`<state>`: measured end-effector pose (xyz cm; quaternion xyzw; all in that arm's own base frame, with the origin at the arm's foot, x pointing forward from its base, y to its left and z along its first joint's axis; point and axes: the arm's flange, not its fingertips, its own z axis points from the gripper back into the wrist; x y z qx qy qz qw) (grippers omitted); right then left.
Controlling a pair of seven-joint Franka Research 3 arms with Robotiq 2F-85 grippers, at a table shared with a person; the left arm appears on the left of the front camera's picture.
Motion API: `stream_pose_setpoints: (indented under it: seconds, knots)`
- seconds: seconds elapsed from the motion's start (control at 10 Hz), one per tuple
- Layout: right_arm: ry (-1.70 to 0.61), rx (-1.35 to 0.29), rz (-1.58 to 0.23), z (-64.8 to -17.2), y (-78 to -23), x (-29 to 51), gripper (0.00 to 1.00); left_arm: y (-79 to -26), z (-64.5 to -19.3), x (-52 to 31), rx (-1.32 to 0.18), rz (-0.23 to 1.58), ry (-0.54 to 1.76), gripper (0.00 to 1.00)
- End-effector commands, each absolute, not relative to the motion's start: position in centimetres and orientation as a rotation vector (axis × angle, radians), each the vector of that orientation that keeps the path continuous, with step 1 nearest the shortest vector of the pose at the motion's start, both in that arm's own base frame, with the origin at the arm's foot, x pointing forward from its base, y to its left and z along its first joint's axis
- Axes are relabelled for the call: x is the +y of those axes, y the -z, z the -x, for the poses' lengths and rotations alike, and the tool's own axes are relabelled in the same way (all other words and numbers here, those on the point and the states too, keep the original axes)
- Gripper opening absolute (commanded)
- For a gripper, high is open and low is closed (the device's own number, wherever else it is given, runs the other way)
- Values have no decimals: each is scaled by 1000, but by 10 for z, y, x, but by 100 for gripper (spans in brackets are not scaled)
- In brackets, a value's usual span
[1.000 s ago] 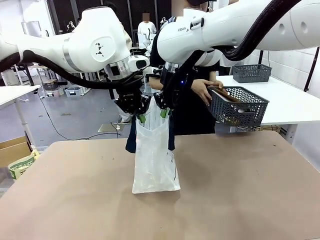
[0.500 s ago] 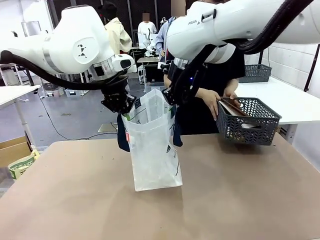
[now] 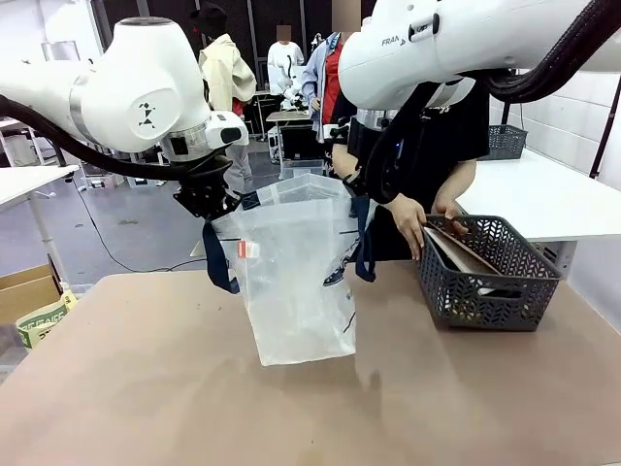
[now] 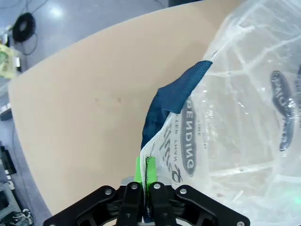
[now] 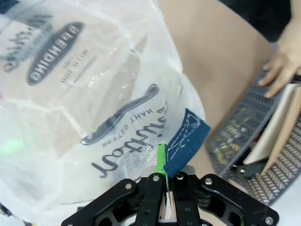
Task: Transfer purchased items from the store into the shopping bag.
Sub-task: Open the Reusable shopping bag in the center of the table.
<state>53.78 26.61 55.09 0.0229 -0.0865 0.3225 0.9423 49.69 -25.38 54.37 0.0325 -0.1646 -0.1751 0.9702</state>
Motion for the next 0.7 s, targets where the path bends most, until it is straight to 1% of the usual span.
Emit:
stream_pose_setpoints:
  seconds: [0.0, 0.2, 0.4, 0.6]
  knots:
    - [-690, -141, 52, -540, -558, 261, 0, -540, -492, -250, -384, -125, 329, 0]
    - [-706, -134, 79, -542, -560, 254, 0, -534, -494, -245, -426, -163, 330, 0]
    - [-750, -184, 101, -541, -561, 253, 0, -533, -494, -243, -496, -211, 327, 0]
    - [-807, -301, 74, -532, -550, 269, 0, -536, -492, -253, -487, -91, 337, 0]
